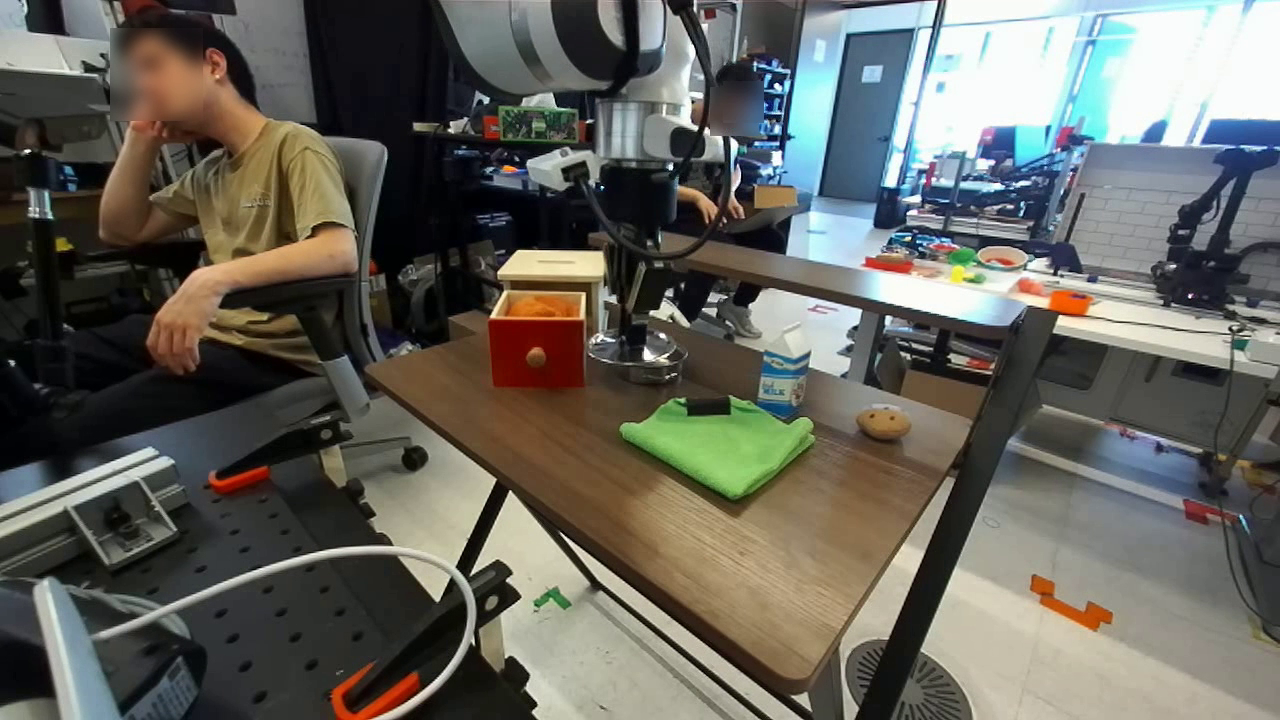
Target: Move the lid to the right
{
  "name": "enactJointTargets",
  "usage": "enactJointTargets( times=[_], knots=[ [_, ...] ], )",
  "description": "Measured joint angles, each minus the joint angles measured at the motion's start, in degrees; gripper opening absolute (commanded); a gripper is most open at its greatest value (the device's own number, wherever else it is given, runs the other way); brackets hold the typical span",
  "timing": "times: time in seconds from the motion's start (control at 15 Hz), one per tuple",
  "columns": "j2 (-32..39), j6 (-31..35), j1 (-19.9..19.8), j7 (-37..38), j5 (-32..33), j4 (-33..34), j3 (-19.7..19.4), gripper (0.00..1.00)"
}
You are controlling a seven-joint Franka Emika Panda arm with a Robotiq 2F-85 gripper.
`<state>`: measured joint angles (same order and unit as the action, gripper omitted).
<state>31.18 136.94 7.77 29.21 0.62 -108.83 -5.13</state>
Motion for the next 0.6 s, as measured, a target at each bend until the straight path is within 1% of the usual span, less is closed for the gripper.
enactJointTargets(
  times=[0.27, 0.4, 0.6],
  knots=[
    [-4.3, 0.1, 0.3, 0.5, 0.1, -8.6, 0.0, 0.05],
    [-4.9, 0.1, 0.5, 2.8, 0.1, -11.1, 0.0, 0.05],
    [-4.9, 0.0, 0.8, 8.4, 0.1, -13.2, 0.0, 0.05]
  ],
)
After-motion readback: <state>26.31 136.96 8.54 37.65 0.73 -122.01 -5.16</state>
